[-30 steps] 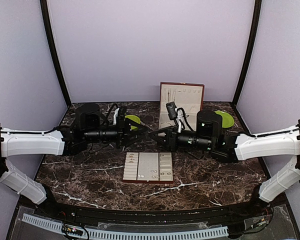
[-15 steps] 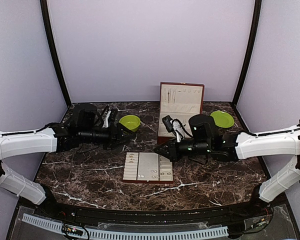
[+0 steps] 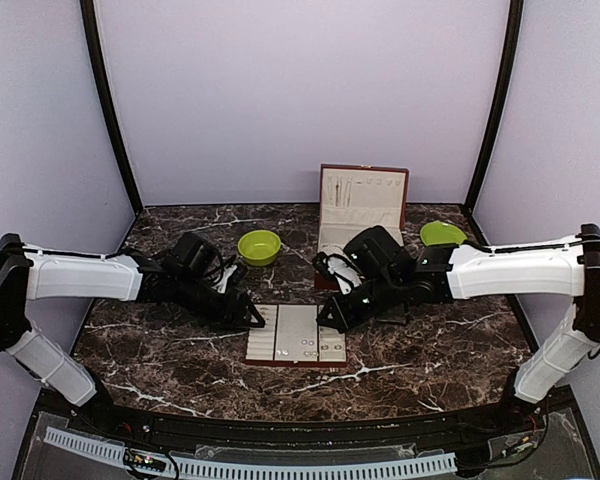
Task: Organize the mixed jewelry
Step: Adjust the compartment layer at the center of the board.
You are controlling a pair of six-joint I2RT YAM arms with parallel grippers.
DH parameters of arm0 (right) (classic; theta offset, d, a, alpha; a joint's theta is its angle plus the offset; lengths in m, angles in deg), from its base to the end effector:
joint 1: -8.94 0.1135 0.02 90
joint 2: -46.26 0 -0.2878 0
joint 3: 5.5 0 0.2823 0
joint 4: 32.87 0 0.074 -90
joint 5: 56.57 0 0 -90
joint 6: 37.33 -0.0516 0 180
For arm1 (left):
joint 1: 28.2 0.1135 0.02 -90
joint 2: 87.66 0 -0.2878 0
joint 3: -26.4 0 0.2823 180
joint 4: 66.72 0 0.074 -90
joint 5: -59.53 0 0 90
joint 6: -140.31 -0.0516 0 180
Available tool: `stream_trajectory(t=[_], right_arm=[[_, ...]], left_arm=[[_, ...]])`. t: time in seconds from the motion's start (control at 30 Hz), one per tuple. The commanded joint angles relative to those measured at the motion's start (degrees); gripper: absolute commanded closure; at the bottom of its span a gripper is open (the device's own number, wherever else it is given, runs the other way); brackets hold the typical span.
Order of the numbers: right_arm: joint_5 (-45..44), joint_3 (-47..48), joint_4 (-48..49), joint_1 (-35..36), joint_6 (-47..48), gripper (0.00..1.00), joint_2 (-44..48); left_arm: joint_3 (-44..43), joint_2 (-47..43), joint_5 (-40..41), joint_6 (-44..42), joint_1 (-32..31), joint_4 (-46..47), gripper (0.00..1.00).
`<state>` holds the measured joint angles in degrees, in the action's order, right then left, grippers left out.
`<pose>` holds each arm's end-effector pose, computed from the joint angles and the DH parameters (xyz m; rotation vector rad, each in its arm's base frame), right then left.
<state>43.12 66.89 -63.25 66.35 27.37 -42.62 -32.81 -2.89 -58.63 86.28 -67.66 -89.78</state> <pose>0.1922 0.3168 0.2300 -0.7901 2.4353 0.8310 0.2373 -0.2269 0.1886 0.3296 2.6248 -1.1310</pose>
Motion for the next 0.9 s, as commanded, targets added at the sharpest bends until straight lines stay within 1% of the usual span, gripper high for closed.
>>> stream_trajectory(t=[0.0,0.2,0.4,0.5,0.67,0.87], right_arm=[[-1.7,2.3,-3.6,0.9,-0.5,0.97,-1.3],[-1.0,3.1,-2.4,1.2,-1.8,0.96,-2.6],[-1.2,4.0,-3.8,1.4,-1.5,0.96,-3.1],[-1.3,4.1,-4.1,1.4,-1.3,0.95,-3.1],[-1.5,4.6,-5.2,1.5,-0.8,0.95,-3.6],[-1.6,4.6,-5.3,1.5,-0.8,0.95,-3.6]], left_arm=[[1.1,1.7,-3.0,-3.0,0.3,0.2,0.37],[2.4,5.1,-5.0,-2.4,0.3,2.3,0.34],[2.5,6.3,-3.0,-3.7,0.1,1.4,0.34],[2.6,7.1,-3.4,-3.6,-0.3,2.0,0.33],[1.4,8.9,-3.3,-4.2,-2.6,1.1,0.33],[1.0,8.2,-2.5,-3.5,-5.0,1.3,0.33]])
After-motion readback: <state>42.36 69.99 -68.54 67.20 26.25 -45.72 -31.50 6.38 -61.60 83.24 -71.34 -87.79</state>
